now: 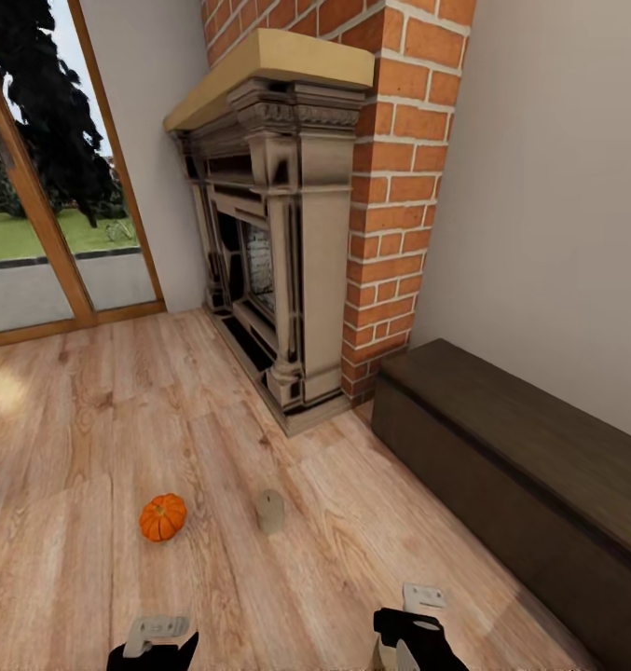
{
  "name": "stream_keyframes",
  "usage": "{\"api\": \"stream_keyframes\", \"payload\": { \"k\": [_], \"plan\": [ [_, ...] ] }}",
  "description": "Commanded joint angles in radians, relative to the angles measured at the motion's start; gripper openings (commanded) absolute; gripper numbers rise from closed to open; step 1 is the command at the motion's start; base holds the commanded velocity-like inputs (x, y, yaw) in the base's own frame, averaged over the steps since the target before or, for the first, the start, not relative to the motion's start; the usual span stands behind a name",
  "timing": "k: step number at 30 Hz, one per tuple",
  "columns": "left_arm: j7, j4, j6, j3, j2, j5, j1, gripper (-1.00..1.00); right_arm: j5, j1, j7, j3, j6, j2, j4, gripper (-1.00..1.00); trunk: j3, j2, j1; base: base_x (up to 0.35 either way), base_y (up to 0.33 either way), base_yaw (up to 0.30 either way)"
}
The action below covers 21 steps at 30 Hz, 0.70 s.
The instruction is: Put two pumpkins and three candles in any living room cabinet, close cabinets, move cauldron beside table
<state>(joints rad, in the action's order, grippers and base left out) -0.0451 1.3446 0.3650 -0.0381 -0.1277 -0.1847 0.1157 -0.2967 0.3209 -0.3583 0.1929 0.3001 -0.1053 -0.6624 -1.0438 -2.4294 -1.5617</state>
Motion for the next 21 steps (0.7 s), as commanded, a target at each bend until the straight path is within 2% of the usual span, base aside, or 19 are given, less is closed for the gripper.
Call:
{"api": "stream_keyframes", "payload": {
  "k": [1, 6, 10, 21],
  "plan": [
    [0.000, 0.007, 0.005, 0.000, 0.000, -0.007, 0.004, 1.00, -0.009, 0.003, -0.009, 0.005, 0.004, 0.000, -0.002, 1.00, -0.004, -0.008, -0.004, 0.000, 0.000, 0.000],
    [0.001, 0.024, 0.006, 0.000, -0.001, -0.007, 0.015, 1.00, -0.008, 0.047, -0.012, 0.007, 0.014, -0.013, -0.002, 1.00, -0.020, -0.043, -0.023, 0.000, 0.000, 0.000],
    [0.001, 0.022, 0.006, -0.001, -0.001, -0.005, 0.018, 1.00, -0.008, 0.059, -0.012, 0.008, 0.012, -0.016, 0.000, 1.00, -0.032, -0.071, -0.038, 0.000, 0.000, 0.000],
    [0.001, 0.022, 0.006, 0.000, -0.001, -0.007, 0.021, 1.00, -0.009, 0.063, -0.011, 0.006, 0.005, -0.014, 0.031, 1.00, -0.075, -0.073, -0.043, 0.000, 0.000, 0.000]
  ]
}}
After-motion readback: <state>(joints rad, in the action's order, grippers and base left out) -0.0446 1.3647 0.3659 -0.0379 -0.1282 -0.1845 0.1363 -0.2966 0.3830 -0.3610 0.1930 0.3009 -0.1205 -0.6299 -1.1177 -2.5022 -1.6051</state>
